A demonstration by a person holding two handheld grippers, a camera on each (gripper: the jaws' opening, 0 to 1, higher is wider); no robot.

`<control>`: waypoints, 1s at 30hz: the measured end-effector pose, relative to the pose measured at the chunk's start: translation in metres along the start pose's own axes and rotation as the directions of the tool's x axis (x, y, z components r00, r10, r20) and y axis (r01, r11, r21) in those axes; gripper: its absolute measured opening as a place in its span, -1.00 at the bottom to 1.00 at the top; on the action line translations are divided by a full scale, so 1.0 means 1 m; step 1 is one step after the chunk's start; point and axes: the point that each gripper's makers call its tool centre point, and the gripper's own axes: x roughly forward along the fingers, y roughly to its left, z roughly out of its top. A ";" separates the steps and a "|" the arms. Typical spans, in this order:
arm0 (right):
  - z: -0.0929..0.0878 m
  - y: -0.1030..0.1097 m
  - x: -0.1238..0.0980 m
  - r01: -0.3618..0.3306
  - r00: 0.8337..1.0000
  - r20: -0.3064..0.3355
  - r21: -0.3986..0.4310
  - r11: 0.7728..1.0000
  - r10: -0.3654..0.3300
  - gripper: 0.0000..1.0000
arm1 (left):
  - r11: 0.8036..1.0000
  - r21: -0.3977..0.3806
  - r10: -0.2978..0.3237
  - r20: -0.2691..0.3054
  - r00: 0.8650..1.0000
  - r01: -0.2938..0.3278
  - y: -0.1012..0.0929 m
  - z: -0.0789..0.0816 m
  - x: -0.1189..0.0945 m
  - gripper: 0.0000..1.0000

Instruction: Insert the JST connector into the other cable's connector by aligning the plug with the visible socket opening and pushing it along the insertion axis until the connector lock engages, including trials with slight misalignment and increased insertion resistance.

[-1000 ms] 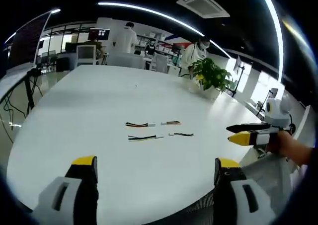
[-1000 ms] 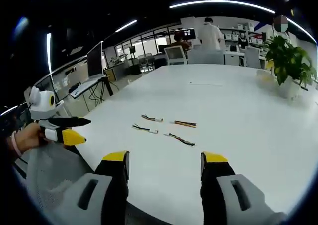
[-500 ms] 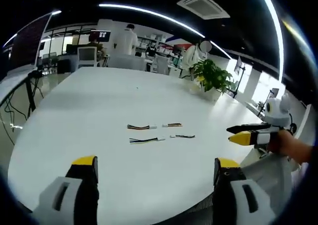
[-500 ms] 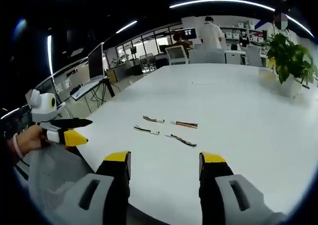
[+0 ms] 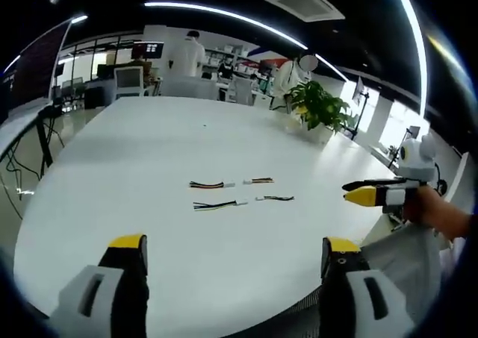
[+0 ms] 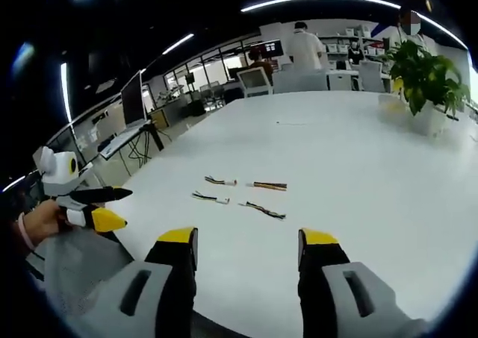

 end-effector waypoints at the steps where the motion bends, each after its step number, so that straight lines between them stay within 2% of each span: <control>1: -0.001 0.000 0.000 -0.001 1.000 -0.003 0.000 1.000 0.001 0.04 | 1.000 0.002 0.000 -0.002 1.000 0.000 0.000 0.000 0.000 0.90; 12: -0.005 0.001 0.001 -0.011 1.000 -0.024 0.001 1.000 0.011 0.02 | 1.000 0.006 0.008 -0.012 1.000 -0.008 0.000 -0.001 0.000 0.91; 21: -0.004 -0.007 0.001 0.023 1.000 -0.017 0.016 1.000 -0.023 0.03 | 1.000 0.011 -0.014 -0.018 1.000 0.014 -0.009 -0.001 0.001 0.91; 30: -0.005 -0.002 0.002 0.008 1.000 -0.026 -0.016 1.000 -0.008 0.04 | 1.000 0.015 -0.014 -0.014 1.000 0.015 -0.010 0.000 0.001 0.91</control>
